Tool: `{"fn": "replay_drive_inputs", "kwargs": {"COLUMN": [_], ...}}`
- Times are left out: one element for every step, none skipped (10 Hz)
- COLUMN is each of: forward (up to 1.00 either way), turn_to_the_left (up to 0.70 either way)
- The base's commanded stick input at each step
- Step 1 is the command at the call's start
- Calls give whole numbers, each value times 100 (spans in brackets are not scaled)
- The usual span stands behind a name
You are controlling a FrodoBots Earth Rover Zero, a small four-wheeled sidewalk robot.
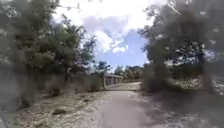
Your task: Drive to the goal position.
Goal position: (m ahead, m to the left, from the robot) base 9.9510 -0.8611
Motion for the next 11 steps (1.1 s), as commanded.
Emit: {"fn": "replay_drive_inputs", "kwargs": {"forward": [70, 70, 70, 70, 70, 70, 70, 70, 70, 70, 70], "turn_to_the_left": [0, 0, 0, 0, 0, 0, 0, 0, 0, 0, 0]}}
